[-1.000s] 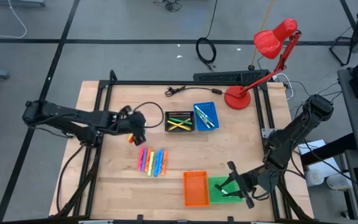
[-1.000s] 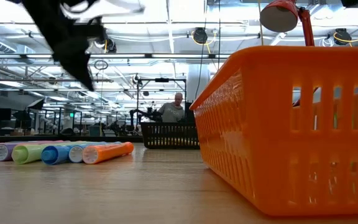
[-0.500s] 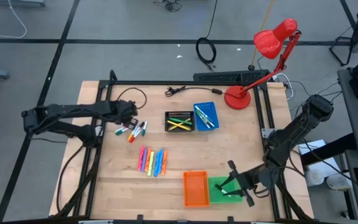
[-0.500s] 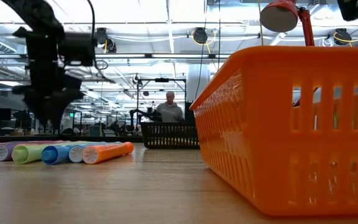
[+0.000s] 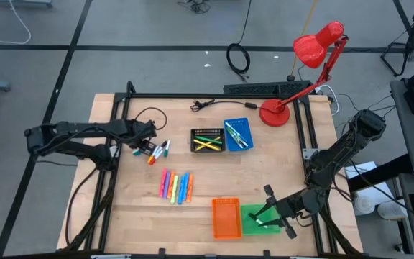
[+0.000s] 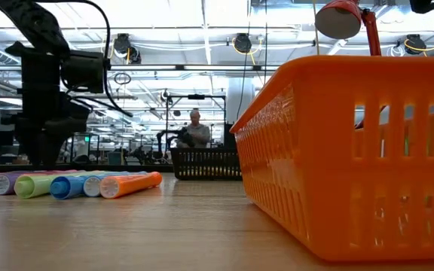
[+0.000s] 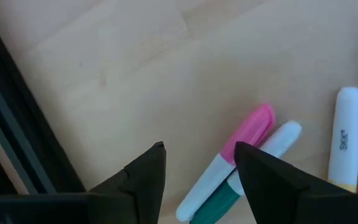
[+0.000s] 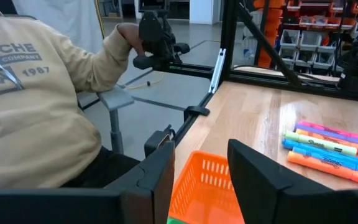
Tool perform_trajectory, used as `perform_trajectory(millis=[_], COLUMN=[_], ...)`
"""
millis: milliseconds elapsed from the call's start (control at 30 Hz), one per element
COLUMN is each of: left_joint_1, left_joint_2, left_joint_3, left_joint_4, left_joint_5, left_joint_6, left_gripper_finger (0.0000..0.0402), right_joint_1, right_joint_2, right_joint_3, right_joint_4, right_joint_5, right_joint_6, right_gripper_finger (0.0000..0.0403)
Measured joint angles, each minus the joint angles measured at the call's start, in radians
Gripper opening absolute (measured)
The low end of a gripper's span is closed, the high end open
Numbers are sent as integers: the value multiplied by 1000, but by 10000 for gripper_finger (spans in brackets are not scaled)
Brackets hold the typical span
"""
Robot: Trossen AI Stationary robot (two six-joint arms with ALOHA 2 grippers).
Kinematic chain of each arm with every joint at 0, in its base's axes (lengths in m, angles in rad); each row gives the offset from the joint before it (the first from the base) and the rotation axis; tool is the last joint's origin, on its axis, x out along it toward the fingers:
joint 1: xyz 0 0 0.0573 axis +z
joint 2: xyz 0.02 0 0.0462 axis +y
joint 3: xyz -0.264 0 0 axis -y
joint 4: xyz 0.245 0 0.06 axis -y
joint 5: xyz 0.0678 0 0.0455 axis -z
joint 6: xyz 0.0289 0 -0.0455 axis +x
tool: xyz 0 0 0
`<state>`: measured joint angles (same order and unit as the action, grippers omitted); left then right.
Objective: Pick & Place Markers
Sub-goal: Put the pink highlighter pen into the green bin
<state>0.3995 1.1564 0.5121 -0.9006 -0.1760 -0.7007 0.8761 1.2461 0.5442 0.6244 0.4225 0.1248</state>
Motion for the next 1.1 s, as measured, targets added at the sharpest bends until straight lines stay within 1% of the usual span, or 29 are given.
perform_trajectory(millis=[200, 367, 567, 700, 867, 1000, 1100], left_joint_1=[-38, -56, -90, -121, -177, -229, -261], left_joint_2=[0, -1, 0, 0, 0, 0, 0], left_joint_3=[0, 8, 43, 45, 45, 45, 45], left_joint_4=[-90, -103, -91, -89, -61, -7, -3], left_joint_5=[0, 11, 0, 0, 17, 22, 22], left_joint_6=[-66, -53, -5, -4, -1, -2, -13], left_gripper_finger=[200, 200, 200, 200, 200, 200, 200], right_joint_1=[0, 0, 0, -1, -7, -7, -7], right_joint_2=[0, 0, 0, 0, 0, 0, 0], right_joint_3=[0, 0, 0, 0, 0, 0, 0], right_joint_4=[0, 0, 0, 0, -4, -10, -9], right_joint_5=[0, 0, 0, 0, 0, 0, -1], right_joint_6=[-14, -14, -14, -14, -14, -14, -14], right_gripper_finger=[130, 130, 130, 130, 130, 130, 130])
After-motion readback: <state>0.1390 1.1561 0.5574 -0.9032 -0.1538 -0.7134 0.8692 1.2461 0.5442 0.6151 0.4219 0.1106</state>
